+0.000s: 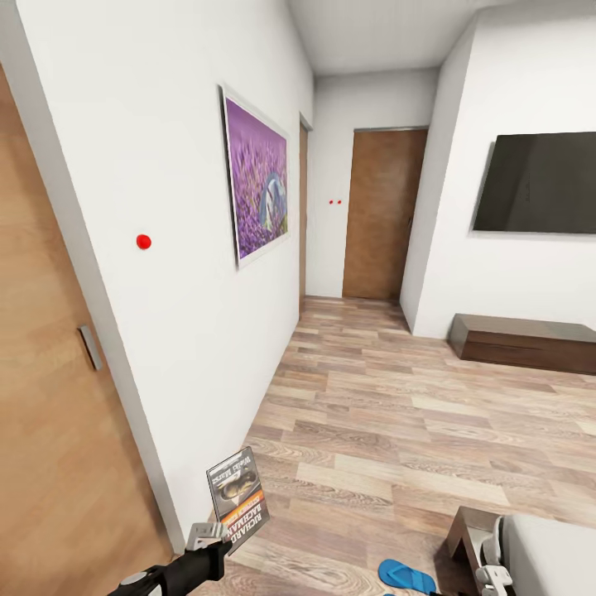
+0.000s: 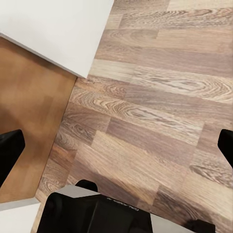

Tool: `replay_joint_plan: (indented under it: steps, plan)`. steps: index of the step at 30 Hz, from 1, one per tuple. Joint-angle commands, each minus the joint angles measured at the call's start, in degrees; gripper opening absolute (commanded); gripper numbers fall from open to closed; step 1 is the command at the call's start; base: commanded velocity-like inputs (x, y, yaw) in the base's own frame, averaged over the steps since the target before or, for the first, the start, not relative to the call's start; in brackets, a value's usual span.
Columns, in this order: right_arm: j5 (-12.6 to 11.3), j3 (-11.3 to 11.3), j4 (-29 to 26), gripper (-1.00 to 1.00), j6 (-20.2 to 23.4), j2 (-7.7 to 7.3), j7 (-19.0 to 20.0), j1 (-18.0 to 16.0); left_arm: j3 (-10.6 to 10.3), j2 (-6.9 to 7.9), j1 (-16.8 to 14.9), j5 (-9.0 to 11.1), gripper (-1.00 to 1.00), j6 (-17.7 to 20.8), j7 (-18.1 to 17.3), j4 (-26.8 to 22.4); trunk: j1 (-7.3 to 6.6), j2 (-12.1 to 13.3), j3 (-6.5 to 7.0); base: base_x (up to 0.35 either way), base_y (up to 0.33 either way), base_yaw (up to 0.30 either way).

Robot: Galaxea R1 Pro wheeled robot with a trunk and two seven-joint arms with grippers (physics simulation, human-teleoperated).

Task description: In the bedroom, move the book from the bed onto either nightstand, and place the two sandals side by side next to the bed.

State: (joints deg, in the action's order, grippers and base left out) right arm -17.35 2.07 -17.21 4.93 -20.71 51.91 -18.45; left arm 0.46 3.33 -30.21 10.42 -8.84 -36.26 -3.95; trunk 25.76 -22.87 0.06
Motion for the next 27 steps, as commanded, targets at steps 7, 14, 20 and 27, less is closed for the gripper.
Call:
replay_joint_plan:
  steps: [7, 14, 20, 27]
  plan:
    - [-0.6, 0.2, 0.0, 1.0, 0.5, -0.04, 0.1, 0.0, 0.1, 0.01, 0.0, 0.2, -1.0, -0.1, -0.2, 0.1, 0.02, 0.0, -0.02, 0.0, 0.0, 0.0]
    - [-0.6, 0.2, 0.0, 1.0, 0.5, -0.04, 0.1, 0.0, 0.1, 0.01, 0.0, 0.2, -1.0, -0.1, -0.3, 0.1, 0.02, 0.0, -0.02, 0.0, 0.0, 0.0]
    - [-0.6, 0.2, 0.0, 1.0, 0.5, -0.04, 0.1, 0.0, 0.0, 0.01, 0.0, 0.2, -1.0, -0.1, -0.2, 0.1, 0.02, 0.0, -0.02, 0.107, 0.03, 0.0]
    - [-0.6, 0.2, 0.0, 1.0, 0.5, -0.04, 0.2, 0.0, 0.0, 0.01, 0.0, 0.2, -1.0, 0.0, -0.3, 0.1, 0.02, 0.0, -0.02, 0.286, 0.058, 0.0]
